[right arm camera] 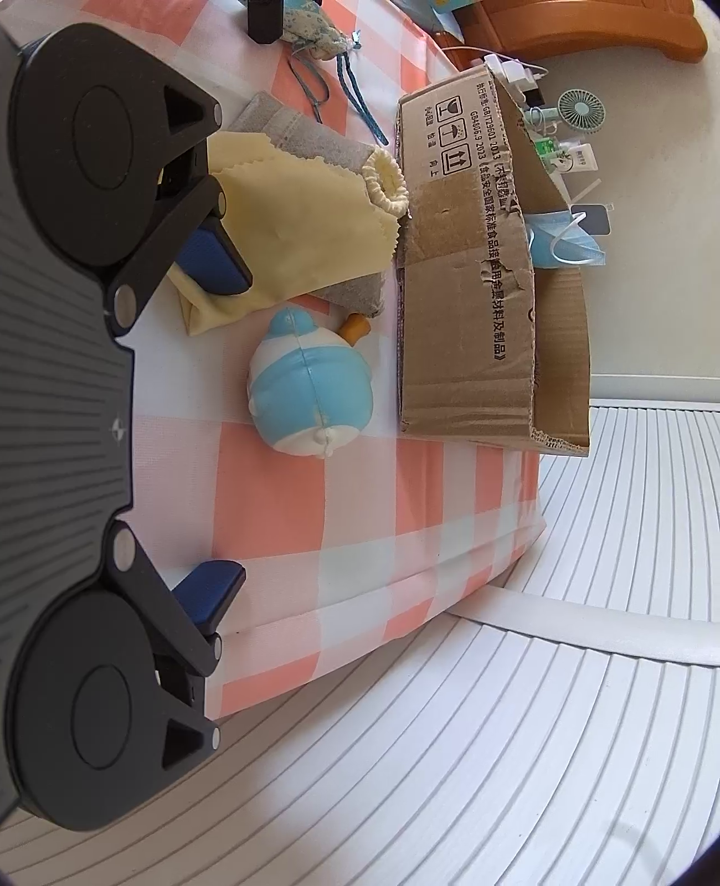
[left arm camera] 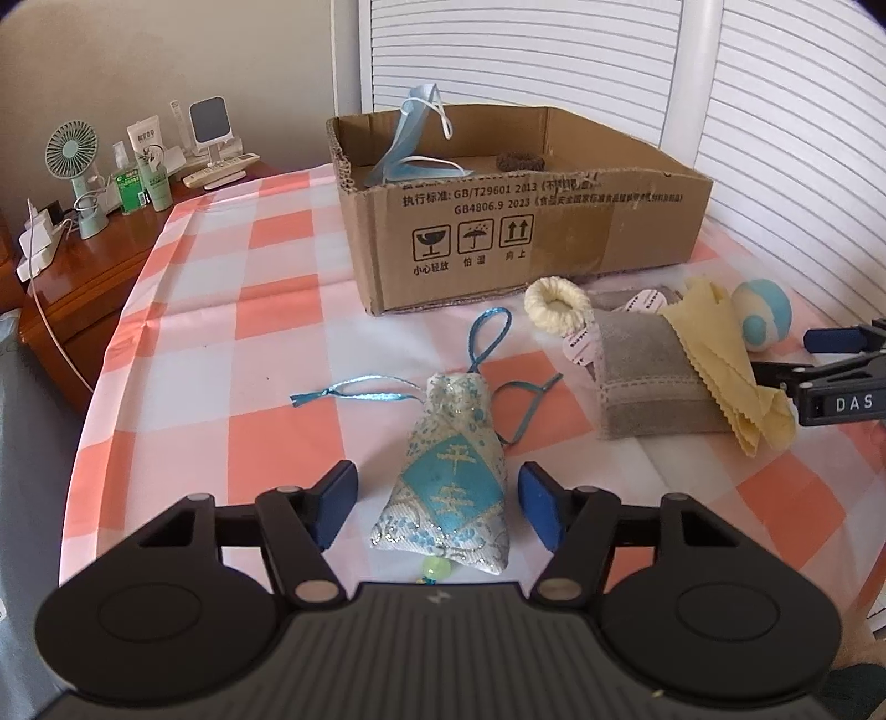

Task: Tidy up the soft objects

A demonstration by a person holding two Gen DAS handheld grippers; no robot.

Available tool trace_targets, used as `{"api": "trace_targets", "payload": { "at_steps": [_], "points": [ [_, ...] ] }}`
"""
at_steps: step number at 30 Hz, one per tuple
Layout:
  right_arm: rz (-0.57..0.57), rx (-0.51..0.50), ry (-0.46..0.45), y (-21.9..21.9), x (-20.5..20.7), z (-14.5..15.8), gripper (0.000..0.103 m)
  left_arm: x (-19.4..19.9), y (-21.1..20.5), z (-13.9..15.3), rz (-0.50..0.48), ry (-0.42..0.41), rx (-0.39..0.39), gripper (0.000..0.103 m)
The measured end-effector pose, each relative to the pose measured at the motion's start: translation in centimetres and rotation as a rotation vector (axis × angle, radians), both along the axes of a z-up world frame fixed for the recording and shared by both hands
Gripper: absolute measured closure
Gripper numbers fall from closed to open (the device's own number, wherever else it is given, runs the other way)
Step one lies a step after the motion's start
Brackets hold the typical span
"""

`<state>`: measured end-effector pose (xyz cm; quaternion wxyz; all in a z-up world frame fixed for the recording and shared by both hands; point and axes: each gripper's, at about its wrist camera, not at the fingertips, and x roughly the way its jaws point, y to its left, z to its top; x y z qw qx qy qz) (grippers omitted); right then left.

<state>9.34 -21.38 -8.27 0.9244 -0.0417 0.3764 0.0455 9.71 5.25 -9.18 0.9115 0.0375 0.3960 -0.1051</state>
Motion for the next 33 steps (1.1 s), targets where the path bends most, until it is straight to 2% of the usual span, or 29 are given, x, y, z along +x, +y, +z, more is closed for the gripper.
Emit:
{"api": "trace_targets", "payload": {
  "at_steps": [11, 13, 15, 18, 20, 23, 24, 33],
  "points": [
    [0.045, -0.035, -0.024, 0.9, 1.3, 0.2, 0.002, 0.4, -0.2, 0.0, 0.007, -0.005, -0.004, 0.039],
    [0.053, -0.045, -0.032, 1.1, 1.5, 0.3, 0.004, 0.4, -0.2, -0.1, 0.007, -0.005, -0.004, 0.039],
    [0.064, -0.047, -0.037, 1.3, 1.7, 0.4, 0.014, 0.4, -0.2, -0.1, 0.006, -0.005, -0.004, 0.039],
    [0.071, -0.055, -0.033, 1.7, 2.1, 0.4, 0.022, 0.5, -0.2, 0.0, 0.004, -0.001, -0.003, 0.039],
    [0.075, -0.057, -0.037, 1.9, 2.1, 0.5, 0.029, 0.6, -0.3, 0.0, 0.004, 0.001, -0.004, 0.042],
    [0.084, -0.052, -0.03, 1.9, 2.0, 0.6, 0.041, 0.6, -0.4, 0.2, 0.009, 0.002, -0.006, 0.055],
    [0.087, -0.052, -0.029, 2.0, 2.0, 0.7, 0.042, 0.6, -0.4, 0.2, 0.008, 0.004, -0.007, 0.062],
    [0.085, -0.047, -0.042, 1.7, 1.2, 1.8, 0.044, 0.4, -0.3, 0.9, -0.013, 0.004, -0.008, 0.071]
  ]
}}
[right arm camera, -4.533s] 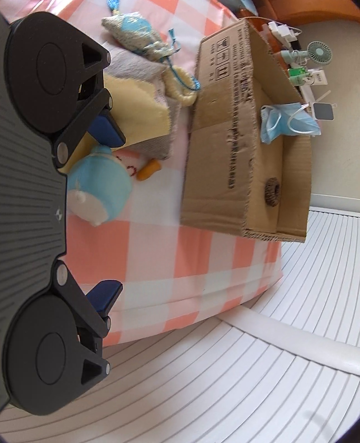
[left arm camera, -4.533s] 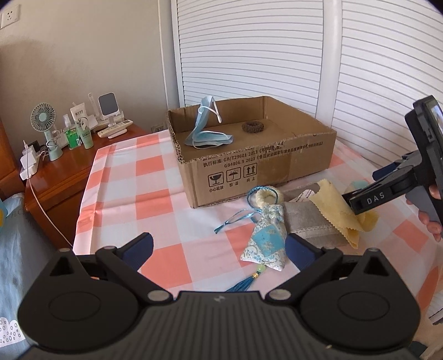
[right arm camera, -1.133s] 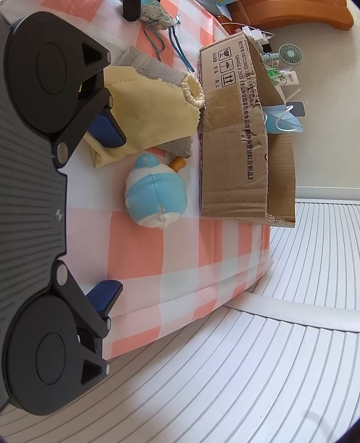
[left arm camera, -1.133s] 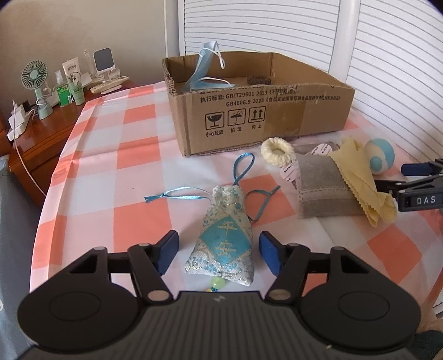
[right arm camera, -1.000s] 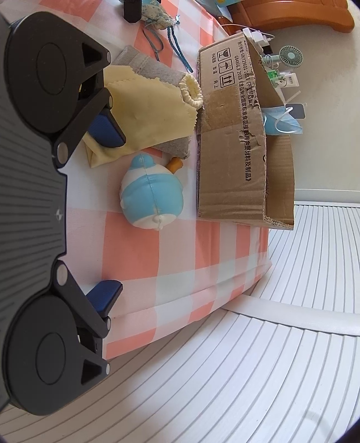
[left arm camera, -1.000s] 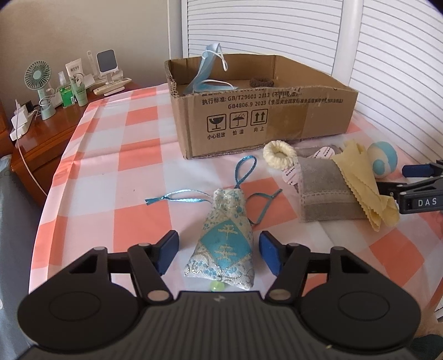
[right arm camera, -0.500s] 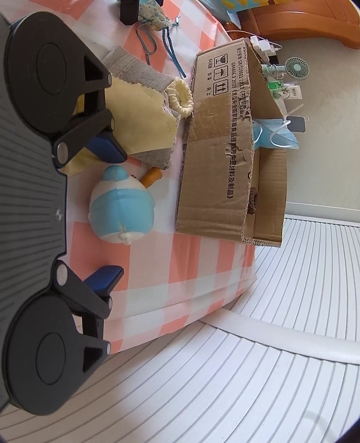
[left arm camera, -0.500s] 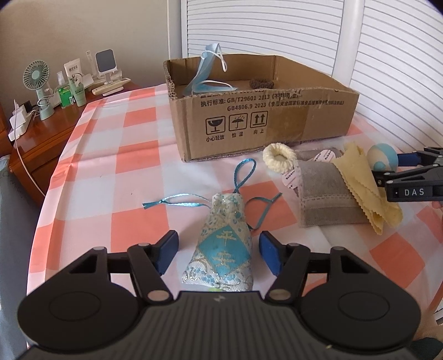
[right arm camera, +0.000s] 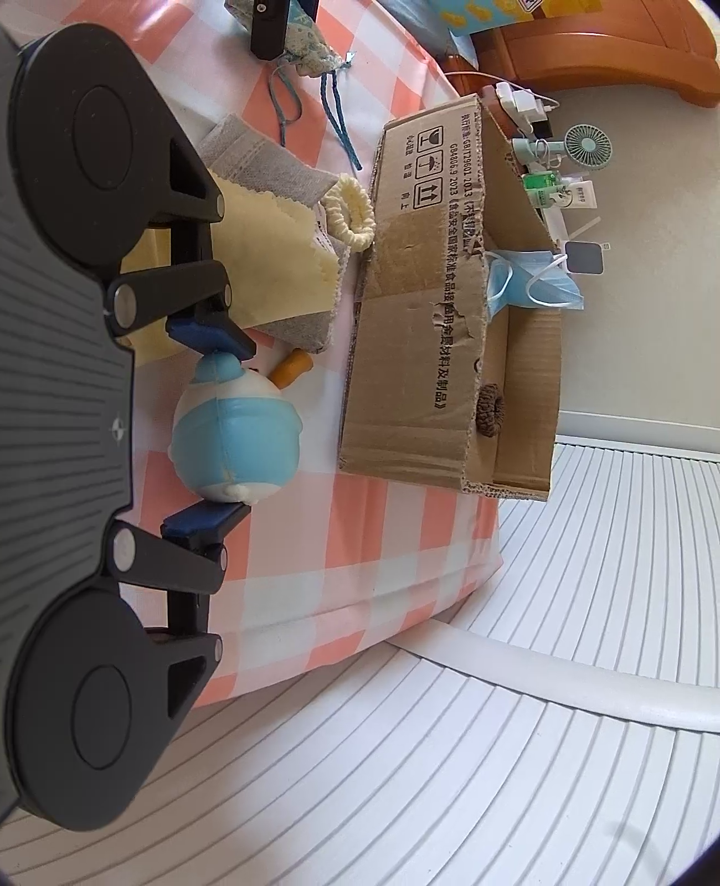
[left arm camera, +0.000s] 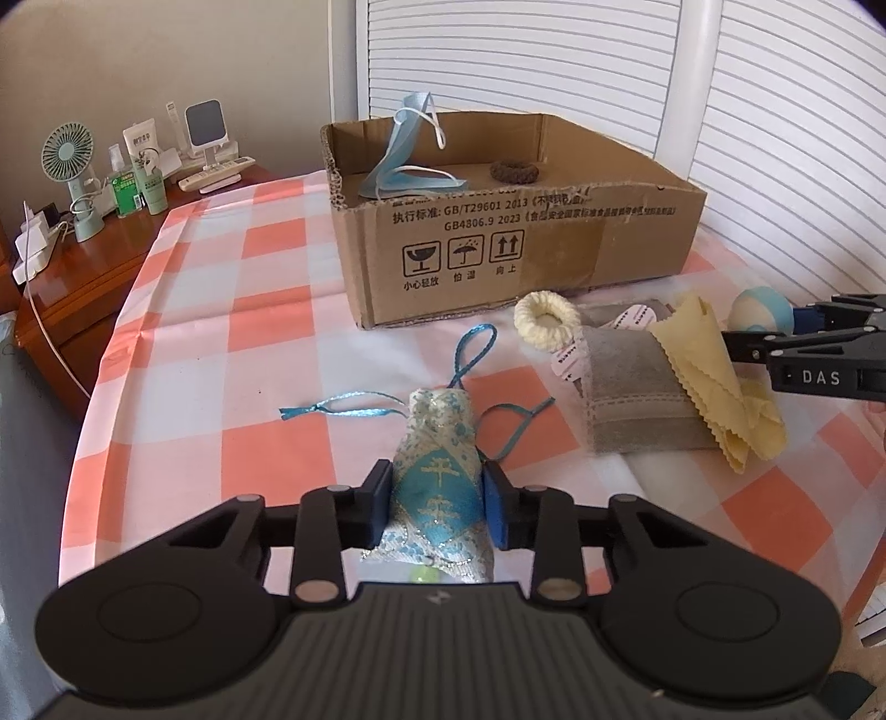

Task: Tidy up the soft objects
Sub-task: 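Drop the sachet into the box with left gripper while right carries ball toy over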

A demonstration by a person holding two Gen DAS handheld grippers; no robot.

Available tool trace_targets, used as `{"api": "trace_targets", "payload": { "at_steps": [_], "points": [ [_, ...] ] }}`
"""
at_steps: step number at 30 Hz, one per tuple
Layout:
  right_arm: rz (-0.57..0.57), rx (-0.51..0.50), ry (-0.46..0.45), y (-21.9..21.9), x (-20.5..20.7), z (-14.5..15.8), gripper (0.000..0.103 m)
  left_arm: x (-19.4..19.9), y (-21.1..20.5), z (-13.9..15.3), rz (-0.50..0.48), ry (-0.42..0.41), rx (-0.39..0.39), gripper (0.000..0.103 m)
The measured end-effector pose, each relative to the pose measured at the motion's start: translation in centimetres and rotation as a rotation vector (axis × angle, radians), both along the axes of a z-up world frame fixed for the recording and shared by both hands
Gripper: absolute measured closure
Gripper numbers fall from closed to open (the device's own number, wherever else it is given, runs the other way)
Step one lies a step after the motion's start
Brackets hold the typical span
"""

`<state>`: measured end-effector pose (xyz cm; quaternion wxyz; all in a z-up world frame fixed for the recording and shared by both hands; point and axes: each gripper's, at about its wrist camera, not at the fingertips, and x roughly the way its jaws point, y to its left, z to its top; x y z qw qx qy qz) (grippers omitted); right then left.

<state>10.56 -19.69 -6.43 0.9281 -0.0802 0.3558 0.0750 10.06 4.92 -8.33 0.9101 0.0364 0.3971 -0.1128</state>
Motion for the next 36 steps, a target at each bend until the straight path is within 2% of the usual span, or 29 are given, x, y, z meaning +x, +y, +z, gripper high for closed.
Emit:
{"api": "trace_targets", "payload": {
  "at_steps": [8, 14, 18, 23, 28, 32, 36],
  "points": [
    [0.048, 0.005, -0.007, -0.3, -1.3, 2.1, 0.044, -0.6, 0.4, 2.5, -0.081, -0.006, -0.001, 0.072],
    [0.101, -0.011, -0.022, -0.1, -2.1, 4.1, 0.044, -0.4, 0.5, 6.0, -0.164, -0.033, -0.011, 0.072],
    [0.139, -0.002, -0.037, 0.2, -2.2, 5.5, 0.044, 0.3, 0.0, 8.6, -0.213, -0.083, 0.0, 0.072],
    [0.171, 0.014, -0.056, 0.7, -1.8, 7.0, 0.044, 2.7, -1.3, 12.2, -0.265, -0.168, 0.0, 0.072],
    [0.19, 0.016, -0.076, 1.1, -1.2, 8.2, 0.044, 6.9, -2.9, 14.6, -0.272, -0.242, 0.034, 0.072],
    [0.195, 0.02, -0.086, 1.4, -0.6, 8.7, 0.044, 10.4, -3.8, 14.5, -0.248, -0.262, 0.068, 0.072],
    [0.201, 0.019, -0.087, 1.8, 0.1, 9.0, 0.044, 12.6, -4.2, 13.2, -0.21, -0.276, 0.089, 0.07]
  ]
}}
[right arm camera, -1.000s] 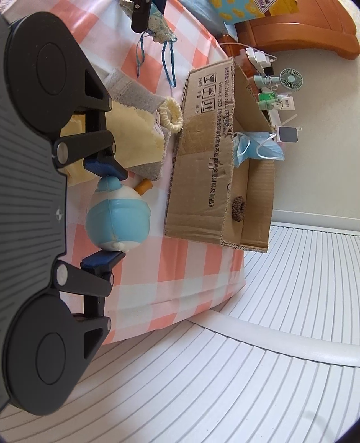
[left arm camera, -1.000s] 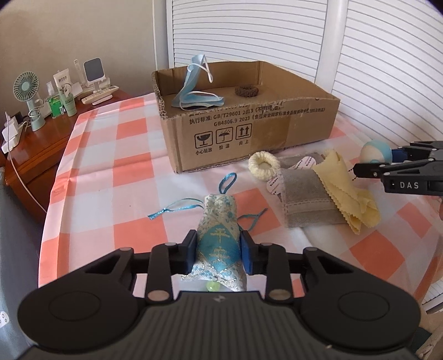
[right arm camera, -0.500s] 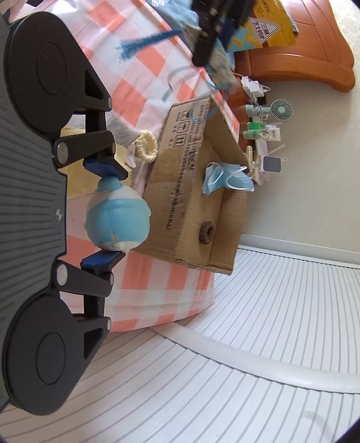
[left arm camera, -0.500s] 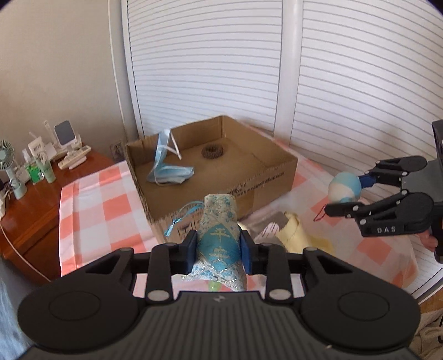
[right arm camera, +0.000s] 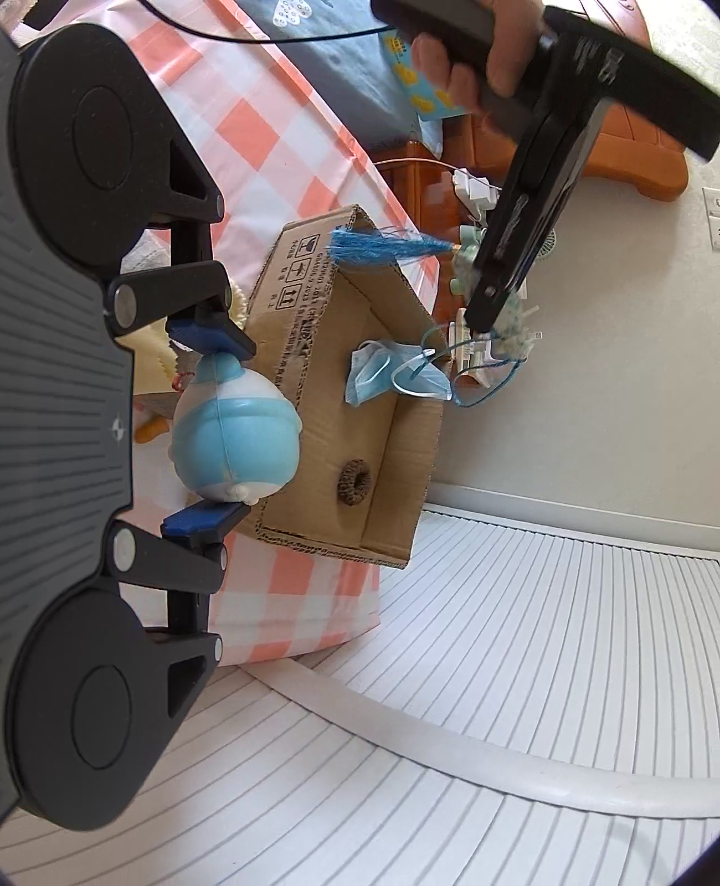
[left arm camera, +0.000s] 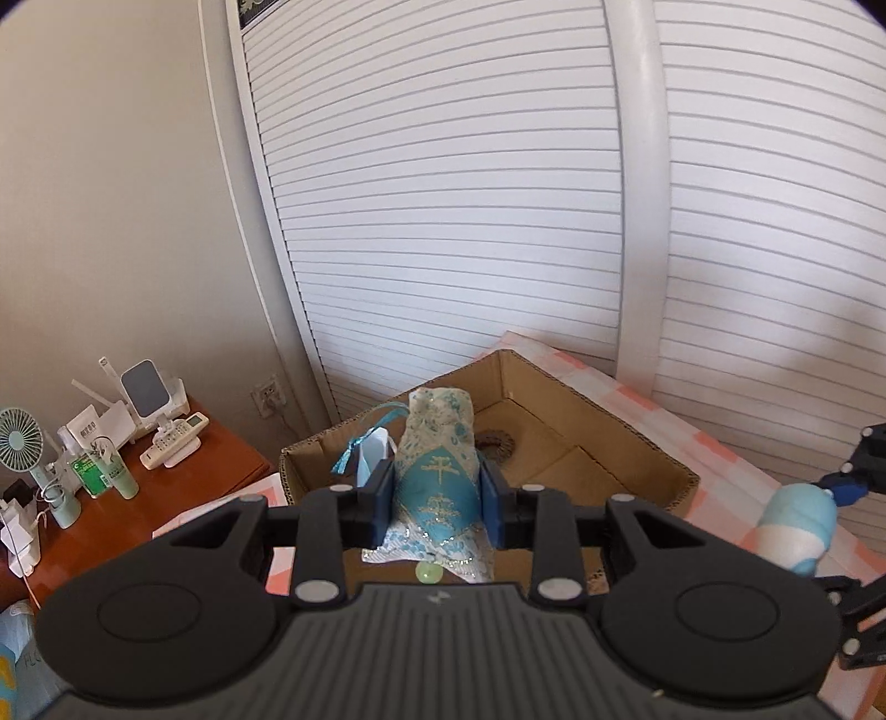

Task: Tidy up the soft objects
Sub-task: 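Drop the sachet into the box with left gripper while right carries ball toy over, then open the right gripper to drop the ball toy into the box, then move right gripper toward yellow cloth while left gripper approaches grey pouch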

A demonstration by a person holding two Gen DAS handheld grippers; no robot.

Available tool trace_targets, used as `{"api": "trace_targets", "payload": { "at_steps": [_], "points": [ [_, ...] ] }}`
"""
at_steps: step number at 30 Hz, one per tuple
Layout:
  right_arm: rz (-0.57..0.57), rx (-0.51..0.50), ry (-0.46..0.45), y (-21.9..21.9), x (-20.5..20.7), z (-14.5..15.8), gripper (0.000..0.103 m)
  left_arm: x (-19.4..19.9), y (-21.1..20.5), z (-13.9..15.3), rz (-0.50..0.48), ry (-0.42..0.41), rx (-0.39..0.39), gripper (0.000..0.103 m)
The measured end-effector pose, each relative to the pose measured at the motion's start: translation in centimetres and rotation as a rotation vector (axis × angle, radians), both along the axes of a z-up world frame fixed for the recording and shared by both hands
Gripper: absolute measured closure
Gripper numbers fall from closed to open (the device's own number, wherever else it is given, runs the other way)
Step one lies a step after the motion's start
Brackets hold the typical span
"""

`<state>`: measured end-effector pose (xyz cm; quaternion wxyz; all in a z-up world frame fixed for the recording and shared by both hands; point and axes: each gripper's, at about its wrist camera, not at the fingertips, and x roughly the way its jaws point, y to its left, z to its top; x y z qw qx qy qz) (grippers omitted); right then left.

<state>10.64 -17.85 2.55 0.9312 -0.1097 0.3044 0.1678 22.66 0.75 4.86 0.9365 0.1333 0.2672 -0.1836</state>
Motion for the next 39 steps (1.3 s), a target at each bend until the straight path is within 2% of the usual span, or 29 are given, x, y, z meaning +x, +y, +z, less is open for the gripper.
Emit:
{"api": "trace_targets", "payload": {
  "at_steps": [2, 3, 4, 5, 9, 11, 14, 18, 21, 25, 26, 27, 29, 39],
  "points": [
    [0.001, -0.003, -0.001, 0.3, 0.3, 0.1, 0.044, 0.7, 0.2, -1.0, 0.001, 0.028, -0.008, 0.054],
    [0.005, -0.005, -0.004, 0.4, 0.4, 0.2, 0.044, 0.9, 0.2, -1.6, -0.002, 0.05, -0.006, 0.033],
    [0.006, -0.005, -0.007, 0.5, 0.4, 0.2, 0.044, 0.9, 0.4, -2.2, 0.013, 0.059, 0.0, 0.016],
    [0.009, -0.004, -0.009, 0.7, 0.6, 0.3, 0.044, 0.8, 0.6, -2.7, 0.029, 0.057, 0.004, 0.013],
    [0.014, -0.001, -0.012, 1.1, 1.4, 0.7, 0.044, -0.6, 2.2, -3.4, 0.07, 0.093, -0.055, 0.013],
    [0.02, -0.004, -0.019, 1.5, 1.9, 0.8, 0.044, -2.3, 3.2, -3.3, 0.072, 0.115, -0.106, 0.01],
    [0.019, 0.002, -0.018, 1.8, 3.0, 0.9, 0.044, -5.4, 3.9, -3.6, 0.094, 0.112, -0.127, 0.007],
    [0.017, -0.01, -0.019, 2.3, 4.8, 1.1, 0.044, -9.7, 4.1, -4.4, 0.132, 0.101, -0.115, 0.007],
    [0.009, -0.023, -0.022, 2.9, 6.5, 1.2, 0.044, -12.5, 4.1, -4.7, 0.199, 0.056, -0.088, 0.005],
    [-0.008, -0.015, -0.007, 3.5, 9.5, 1.3, 0.042, -14.0, 4.4, -5.7, 0.24, 0.071, -0.088, 0.005],
    [-0.009, -0.015, -0.004, 3.6, 10.1, 1.3, 0.034, -14.1, 4.4, -6.0, 0.241, 0.086, -0.089, 0.005],
    [-0.025, -0.017, -0.01, 3.6, 10.8, 1.2, 0.019, -14.2, 4.4, -6.3, 0.238, 0.102, -0.091, 0.005],
    [-0.049, -0.018, -0.025, 3.7, 11.4, 1.2, 0.0, -14.4, 4.3, -6.7, 0.237, 0.116, -0.09, 0.005],
    [-0.045, -0.053, 0.018, 3.5, 9.1, -0.3, 0.0, -15.1, 3.7, -7.2, 0.209, 0.129, -0.089, 0.005]
  ]
}}
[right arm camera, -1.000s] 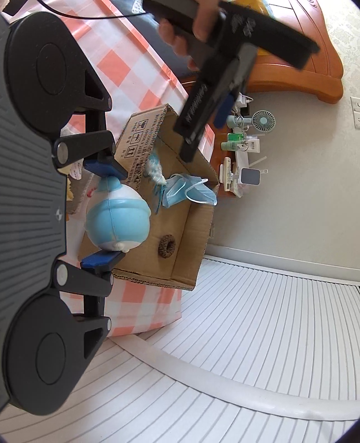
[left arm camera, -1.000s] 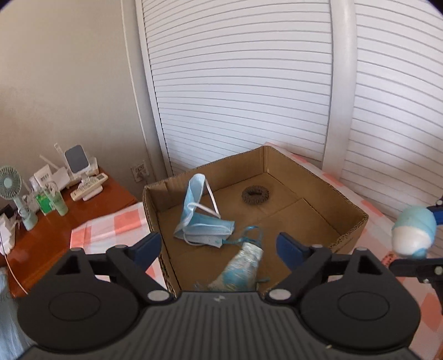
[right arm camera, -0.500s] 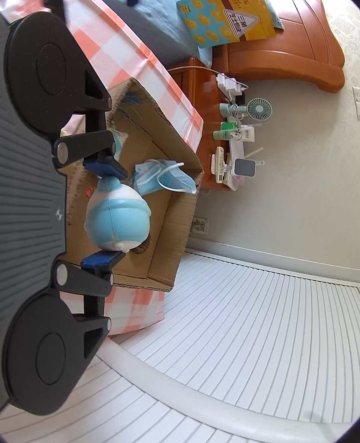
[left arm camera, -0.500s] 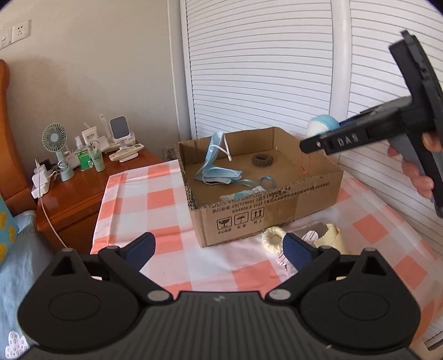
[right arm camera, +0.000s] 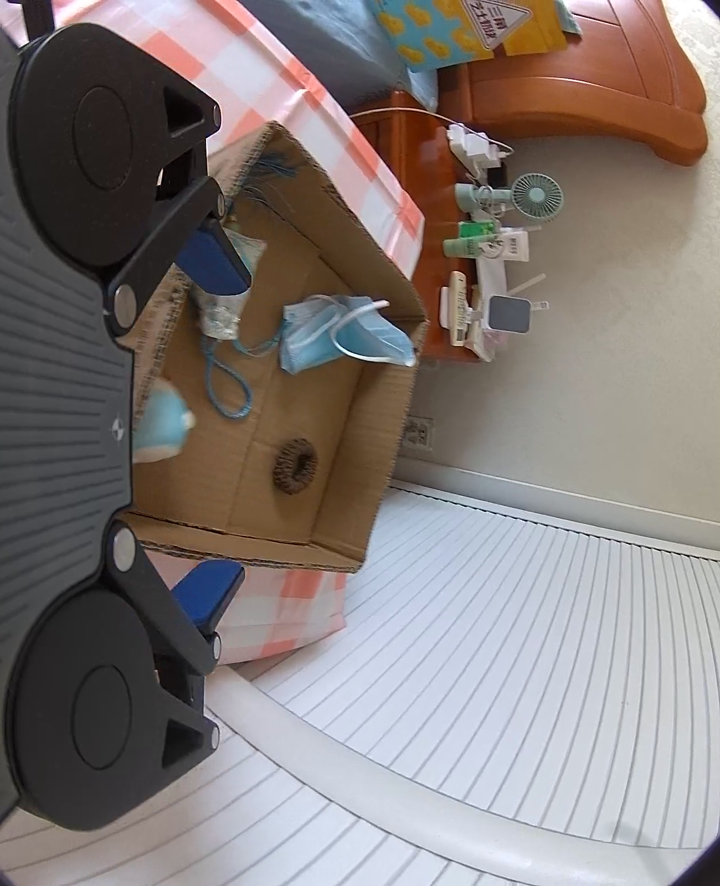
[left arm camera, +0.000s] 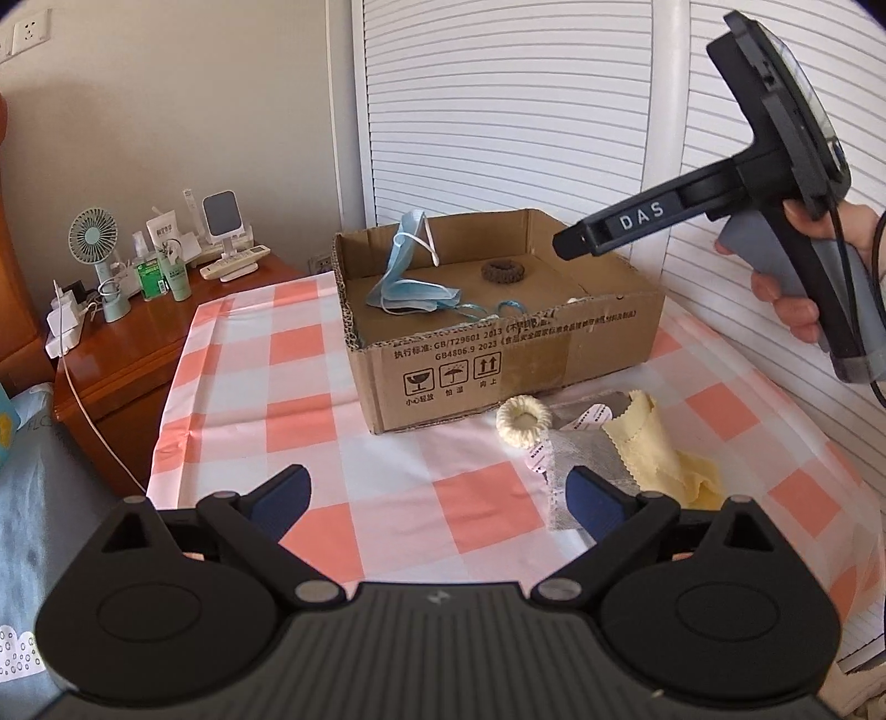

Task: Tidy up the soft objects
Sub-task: 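Move right gripper toward yellow cloth while left gripper approaches grey pouch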

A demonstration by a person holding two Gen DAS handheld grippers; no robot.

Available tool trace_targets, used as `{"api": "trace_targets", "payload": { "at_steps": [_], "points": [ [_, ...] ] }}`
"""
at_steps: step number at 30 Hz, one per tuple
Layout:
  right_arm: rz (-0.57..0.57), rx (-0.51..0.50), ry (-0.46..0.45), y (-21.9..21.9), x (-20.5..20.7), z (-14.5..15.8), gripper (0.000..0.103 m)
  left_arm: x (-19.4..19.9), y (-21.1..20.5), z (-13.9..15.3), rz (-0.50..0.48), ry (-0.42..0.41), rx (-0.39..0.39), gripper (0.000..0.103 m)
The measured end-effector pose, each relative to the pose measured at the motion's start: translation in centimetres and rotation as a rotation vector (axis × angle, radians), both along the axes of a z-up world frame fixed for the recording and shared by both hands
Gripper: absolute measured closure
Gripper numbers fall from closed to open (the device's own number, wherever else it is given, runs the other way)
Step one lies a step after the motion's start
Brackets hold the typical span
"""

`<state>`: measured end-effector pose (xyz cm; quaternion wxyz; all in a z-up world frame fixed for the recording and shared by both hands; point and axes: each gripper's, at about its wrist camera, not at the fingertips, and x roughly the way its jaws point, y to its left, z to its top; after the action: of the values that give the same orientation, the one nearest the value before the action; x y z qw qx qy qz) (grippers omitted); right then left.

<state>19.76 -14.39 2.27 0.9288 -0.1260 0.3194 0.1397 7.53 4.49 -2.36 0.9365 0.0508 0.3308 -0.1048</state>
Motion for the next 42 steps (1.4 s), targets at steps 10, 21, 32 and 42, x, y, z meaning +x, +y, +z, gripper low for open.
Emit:
{"api": "trace_targets", "payload": {
  "at_steps": [10, 21, 32, 42],
  "points": [
    [-0.029, 0.043, 0.1, -0.7, -4.6, -2.2, 0.0, -0.6, 0.1, -0.3, 0.009, 0.01, 0.002, 0.004],
    [-0.069, 0.058, 0.235, -0.1, -8.1, -7.3, 0.0, -1.2, -0.3, -1.0, -0.007, 0.035, 0.01, 0.003],
    [-0.151, 0.088, 0.266, -2.4, -9.5, -9.2, 0.0, -1.5, -1.8, -1.4, -0.05, 0.049, 0.026, 0.002],
    [-0.201, 0.027, 0.239, -4.8, -10.1, -10.2, 0.0, -0.7, -4.4, -2.2, -0.068, 0.07, 0.09, 0.001]
  ]
}}
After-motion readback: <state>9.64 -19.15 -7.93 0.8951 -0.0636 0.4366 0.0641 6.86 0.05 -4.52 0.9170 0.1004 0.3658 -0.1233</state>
